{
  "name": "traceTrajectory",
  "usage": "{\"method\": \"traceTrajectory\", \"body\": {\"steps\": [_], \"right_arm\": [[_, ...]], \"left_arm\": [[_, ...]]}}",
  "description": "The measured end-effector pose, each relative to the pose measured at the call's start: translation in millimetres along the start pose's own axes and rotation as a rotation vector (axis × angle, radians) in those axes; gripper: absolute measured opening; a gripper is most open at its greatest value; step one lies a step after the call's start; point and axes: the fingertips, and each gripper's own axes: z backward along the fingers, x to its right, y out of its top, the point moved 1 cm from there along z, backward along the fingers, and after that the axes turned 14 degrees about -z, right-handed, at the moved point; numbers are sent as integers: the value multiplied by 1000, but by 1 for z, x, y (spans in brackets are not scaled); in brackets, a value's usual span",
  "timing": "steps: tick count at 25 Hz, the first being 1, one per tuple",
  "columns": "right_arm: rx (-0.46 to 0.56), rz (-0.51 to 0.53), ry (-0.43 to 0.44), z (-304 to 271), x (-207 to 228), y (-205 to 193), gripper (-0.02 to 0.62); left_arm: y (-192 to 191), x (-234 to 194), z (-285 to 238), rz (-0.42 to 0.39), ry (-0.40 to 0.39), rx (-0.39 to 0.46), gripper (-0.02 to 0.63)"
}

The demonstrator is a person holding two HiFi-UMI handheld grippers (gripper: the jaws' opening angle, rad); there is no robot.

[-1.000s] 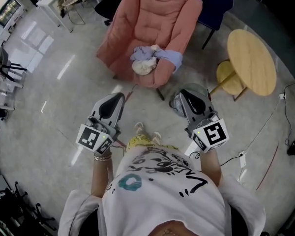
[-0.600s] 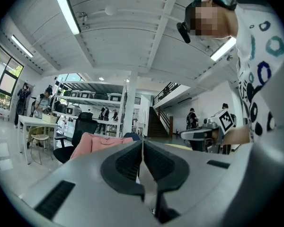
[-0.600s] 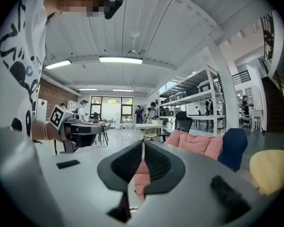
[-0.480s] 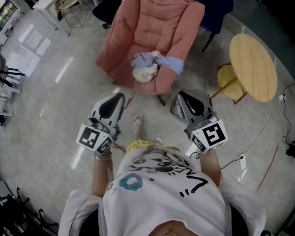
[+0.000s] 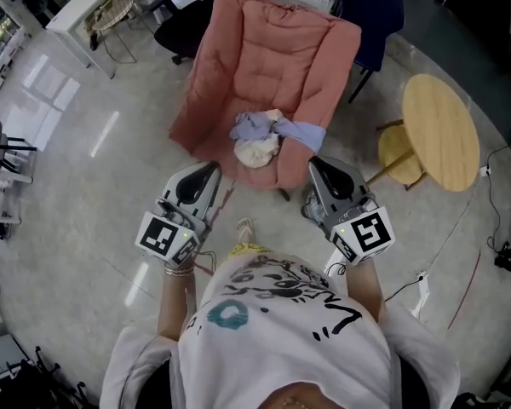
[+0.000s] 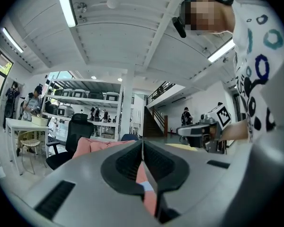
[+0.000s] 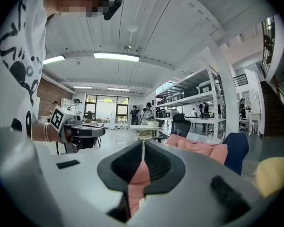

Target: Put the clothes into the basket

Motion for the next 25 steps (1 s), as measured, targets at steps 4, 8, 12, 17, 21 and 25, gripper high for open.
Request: {"method": "traceTrajectory", "body": {"steps": [4, 8, 12, 17, 21, 25], "right_arm": [[13, 2, -31, -30, 4, 8, 29], [10, 2, -70, -52, 8, 6, 29], [1, -1, -95, -71, 9, 5, 29], [-4, 2, -116, -81, 10, 6, 29], [-19, 7, -117, -86, 10, 3, 29], [-35, -11, -117, -92, 17, 1, 29]], "left_arm": [[-9, -33, -8, -5, -26, -4, 23], [-22, -57, -14, -18, -60, -12, 23], [-31, -80, -20, -19, -79, -17, 23], [-38, -91, -24, -14, -94, -15, 23], [-43, -98, -28, -5, -92, -18, 23], [-50, -103, -33, 11, -84, -40, 23]]}}
